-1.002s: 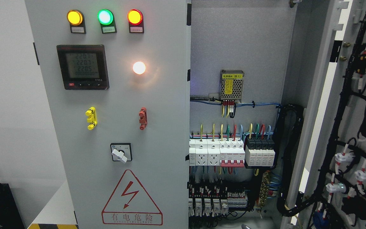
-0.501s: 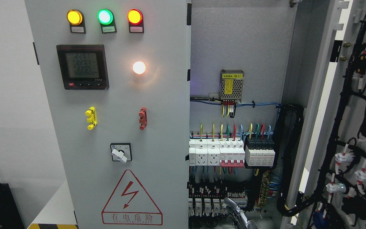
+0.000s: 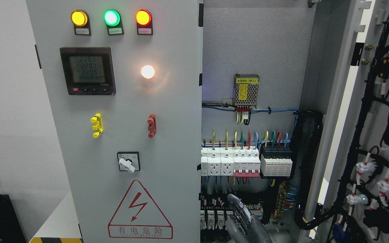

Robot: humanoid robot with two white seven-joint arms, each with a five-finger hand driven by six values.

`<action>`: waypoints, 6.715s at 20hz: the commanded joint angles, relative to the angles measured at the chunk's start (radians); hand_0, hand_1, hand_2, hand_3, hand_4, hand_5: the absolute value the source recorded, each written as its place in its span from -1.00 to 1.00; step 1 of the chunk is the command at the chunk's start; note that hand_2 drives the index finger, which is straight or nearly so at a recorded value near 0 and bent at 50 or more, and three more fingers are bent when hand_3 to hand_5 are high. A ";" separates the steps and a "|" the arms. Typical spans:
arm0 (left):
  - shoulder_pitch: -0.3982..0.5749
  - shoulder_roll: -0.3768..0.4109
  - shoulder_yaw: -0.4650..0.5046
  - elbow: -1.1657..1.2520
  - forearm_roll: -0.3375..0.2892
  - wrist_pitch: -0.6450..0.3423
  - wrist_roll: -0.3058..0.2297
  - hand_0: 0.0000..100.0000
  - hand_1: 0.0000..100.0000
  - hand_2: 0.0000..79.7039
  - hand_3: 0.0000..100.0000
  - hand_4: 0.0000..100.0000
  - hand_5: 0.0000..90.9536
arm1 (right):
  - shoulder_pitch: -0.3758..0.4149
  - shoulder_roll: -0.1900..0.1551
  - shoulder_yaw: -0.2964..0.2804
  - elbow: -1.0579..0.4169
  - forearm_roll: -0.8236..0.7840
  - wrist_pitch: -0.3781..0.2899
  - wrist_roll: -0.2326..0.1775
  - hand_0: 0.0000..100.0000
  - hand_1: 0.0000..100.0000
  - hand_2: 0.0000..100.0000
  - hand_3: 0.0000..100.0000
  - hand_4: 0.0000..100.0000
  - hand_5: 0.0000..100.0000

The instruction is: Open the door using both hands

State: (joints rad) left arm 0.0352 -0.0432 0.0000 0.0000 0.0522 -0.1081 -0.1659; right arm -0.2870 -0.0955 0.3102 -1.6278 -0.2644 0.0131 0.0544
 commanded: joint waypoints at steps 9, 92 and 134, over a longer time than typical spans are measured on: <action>0.000 0.000 -0.014 -0.028 0.000 0.001 0.000 -0.76 -0.22 -1.00 -1.00 -1.00 -1.00 | -0.115 0.028 0.070 0.201 -0.058 0.001 0.002 -0.76 -0.22 -1.00 -1.00 -1.00 -1.00; 0.000 0.000 -0.014 -0.028 0.000 0.001 0.000 -0.76 -0.22 -1.00 -1.00 -1.00 -1.00 | -0.328 0.019 0.070 0.375 -0.260 0.076 0.426 -0.76 -0.22 -1.00 -1.00 -1.00 -1.00; 0.000 0.000 -0.014 -0.028 0.000 0.001 0.000 -0.76 -0.22 -1.00 -1.00 -1.00 -1.00 | -0.262 0.025 0.141 0.118 -0.392 0.209 0.699 -0.76 -0.22 -1.00 -1.00 -1.00 -1.00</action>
State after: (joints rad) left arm 0.0353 -0.0430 0.0000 0.0000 0.0522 -0.1071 -0.1659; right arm -0.5655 -0.0722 0.4244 -1.4174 -0.6229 0.2043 0.7485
